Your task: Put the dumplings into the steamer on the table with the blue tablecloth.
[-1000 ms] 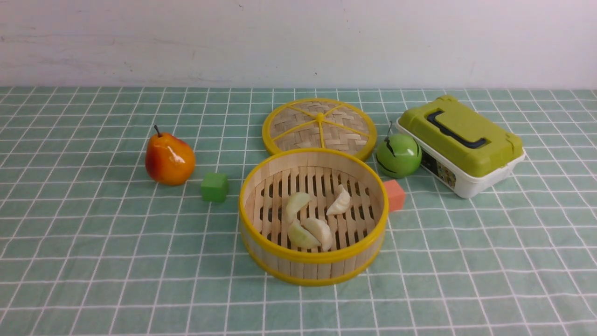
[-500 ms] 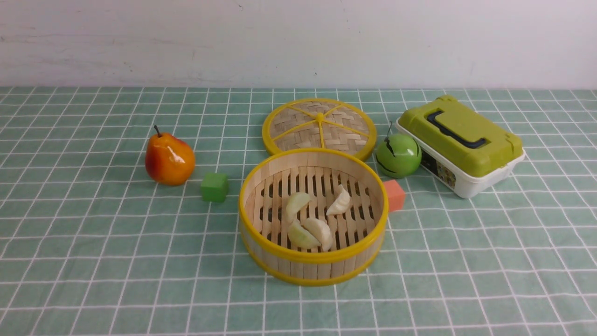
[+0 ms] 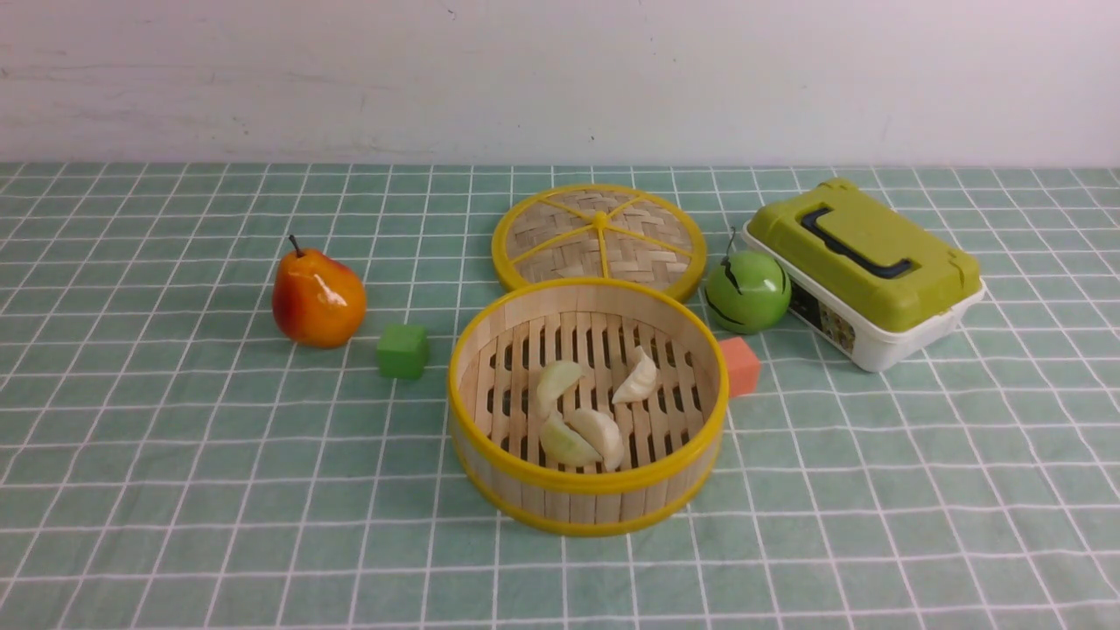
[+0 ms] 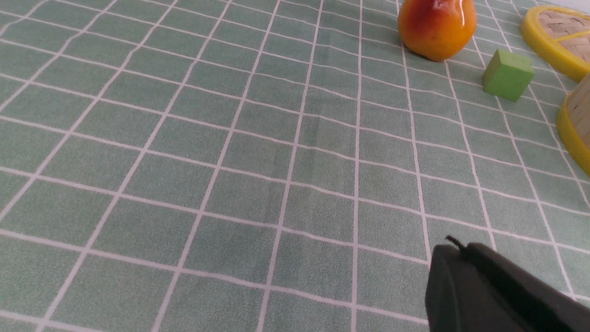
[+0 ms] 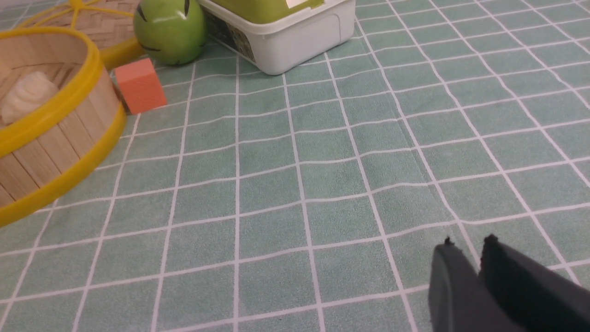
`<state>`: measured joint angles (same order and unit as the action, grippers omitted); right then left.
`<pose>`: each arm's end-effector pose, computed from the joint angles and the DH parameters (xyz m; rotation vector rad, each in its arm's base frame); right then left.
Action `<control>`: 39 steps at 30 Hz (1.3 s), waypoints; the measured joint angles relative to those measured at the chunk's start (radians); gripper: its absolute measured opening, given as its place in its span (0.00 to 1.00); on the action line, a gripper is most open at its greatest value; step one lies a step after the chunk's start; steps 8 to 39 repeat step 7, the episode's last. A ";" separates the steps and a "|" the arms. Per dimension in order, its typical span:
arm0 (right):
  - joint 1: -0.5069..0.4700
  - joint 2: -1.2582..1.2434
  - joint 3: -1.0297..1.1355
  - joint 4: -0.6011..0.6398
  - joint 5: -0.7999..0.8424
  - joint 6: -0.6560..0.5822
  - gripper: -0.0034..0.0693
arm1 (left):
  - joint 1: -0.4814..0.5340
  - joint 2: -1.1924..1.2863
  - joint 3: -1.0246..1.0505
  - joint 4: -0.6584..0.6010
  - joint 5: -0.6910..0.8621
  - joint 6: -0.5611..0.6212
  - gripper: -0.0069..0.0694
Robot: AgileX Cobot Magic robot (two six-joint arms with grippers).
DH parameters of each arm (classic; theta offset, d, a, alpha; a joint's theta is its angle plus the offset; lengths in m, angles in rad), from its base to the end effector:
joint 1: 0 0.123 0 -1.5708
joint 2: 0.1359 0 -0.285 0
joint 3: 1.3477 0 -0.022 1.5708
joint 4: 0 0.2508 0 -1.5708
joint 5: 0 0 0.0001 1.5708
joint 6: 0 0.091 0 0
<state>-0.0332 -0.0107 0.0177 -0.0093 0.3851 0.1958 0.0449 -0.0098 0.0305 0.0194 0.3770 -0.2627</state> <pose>0.0522 -0.0021 0.1732 0.2088 1.8653 0.1026 0.0526 0.0030 0.1696 -0.2766 1.8629 -0.1303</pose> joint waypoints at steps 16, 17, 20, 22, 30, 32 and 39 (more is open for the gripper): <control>0.000 0.000 0.000 0.000 0.001 0.000 0.19 | 0.000 0.000 0.000 0.000 0.000 0.000 0.08; 0.000 0.000 0.000 0.000 0.001 0.000 0.19 | 0.000 0.000 0.000 0.000 0.000 0.000 0.08; 0.000 0.000 0.000 0.000 0.001 0.000 0.19 | 0.000 0.000 0.000 0.000 0.000 0.000 0.08; 0.000 0.000 0.000 0.000 0.001 0.000 0.19 | 0.000 0.000 0.000 0.000 0.000 0.000 0.08; 0.000 0.000 0.000 0.000 0.001 0.000 0.19 | 0.000 0.000 0.000 0.000 0.000 0.000 0.08; 0.000 0.000 0.000 0.000 0.001 0.000 0.19 | 0.000 0.000 0.000 0.000 0.000 0.000 0.08; 0.000 0.000 0.000 0.000 0.001 0.000 0.19 | 0.000 0.000 0.000 0.000 0.000 0.000 0.08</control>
